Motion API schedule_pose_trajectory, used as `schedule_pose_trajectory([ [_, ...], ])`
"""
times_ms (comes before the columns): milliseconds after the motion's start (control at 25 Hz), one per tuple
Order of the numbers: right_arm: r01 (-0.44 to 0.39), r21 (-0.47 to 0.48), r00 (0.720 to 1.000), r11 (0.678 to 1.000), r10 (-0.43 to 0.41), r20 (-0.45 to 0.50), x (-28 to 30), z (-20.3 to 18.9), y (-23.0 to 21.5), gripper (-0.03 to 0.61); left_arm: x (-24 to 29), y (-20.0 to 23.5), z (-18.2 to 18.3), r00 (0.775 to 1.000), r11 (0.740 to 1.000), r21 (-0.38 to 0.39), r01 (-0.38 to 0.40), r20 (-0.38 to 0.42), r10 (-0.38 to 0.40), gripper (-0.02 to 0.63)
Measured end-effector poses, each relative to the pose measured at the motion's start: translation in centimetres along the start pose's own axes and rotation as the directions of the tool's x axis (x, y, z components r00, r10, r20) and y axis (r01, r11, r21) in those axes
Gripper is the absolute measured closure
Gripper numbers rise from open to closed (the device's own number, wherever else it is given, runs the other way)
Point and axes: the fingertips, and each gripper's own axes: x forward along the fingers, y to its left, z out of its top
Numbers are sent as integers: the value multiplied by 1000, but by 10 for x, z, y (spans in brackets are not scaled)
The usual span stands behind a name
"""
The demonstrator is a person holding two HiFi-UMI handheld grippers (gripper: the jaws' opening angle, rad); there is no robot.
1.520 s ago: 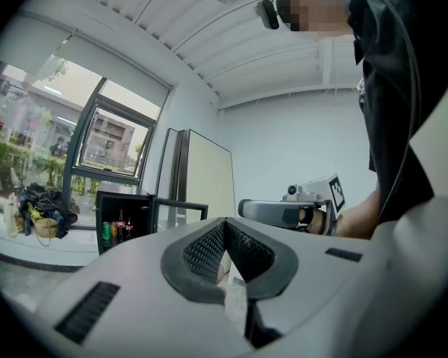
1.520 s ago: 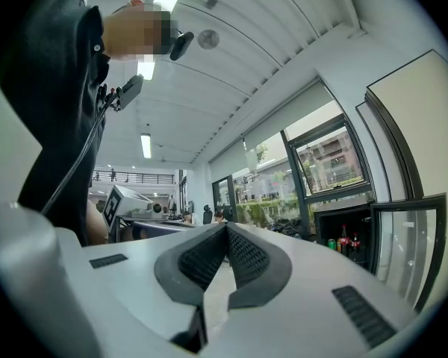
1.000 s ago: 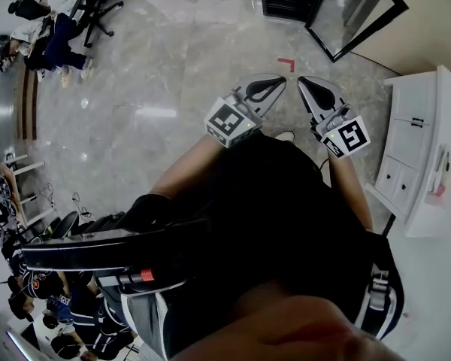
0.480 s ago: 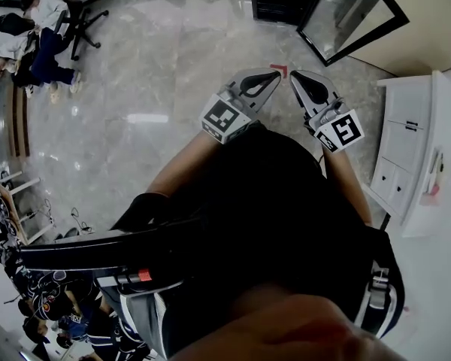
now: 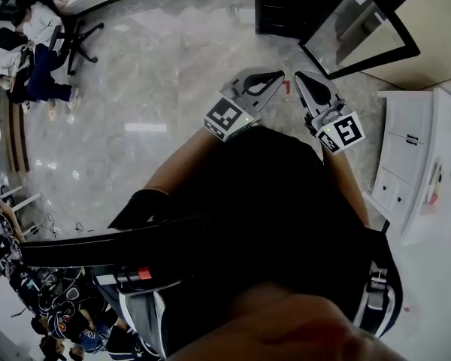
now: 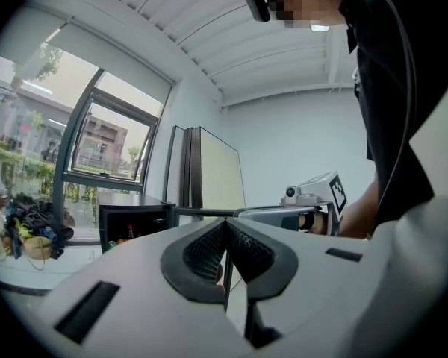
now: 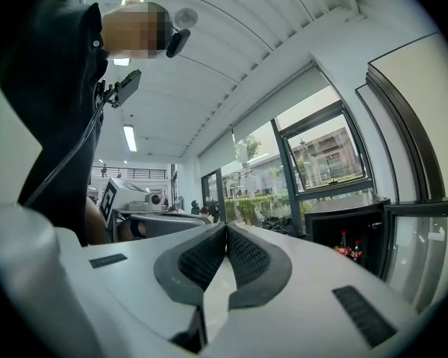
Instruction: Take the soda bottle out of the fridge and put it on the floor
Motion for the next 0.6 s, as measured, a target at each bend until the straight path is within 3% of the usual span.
schedule_pose_trajectory([
  [280,11,18,1000,1000,-11,-19,42,-3,-30,568,9,55,1,1000,1000,-13,-12,-7,12,612],
  [600,-24,17,1000,1000,24,-11,65,-26,-111,568,69,105,-27,997,997,-25,-68,-25,68,612],
])
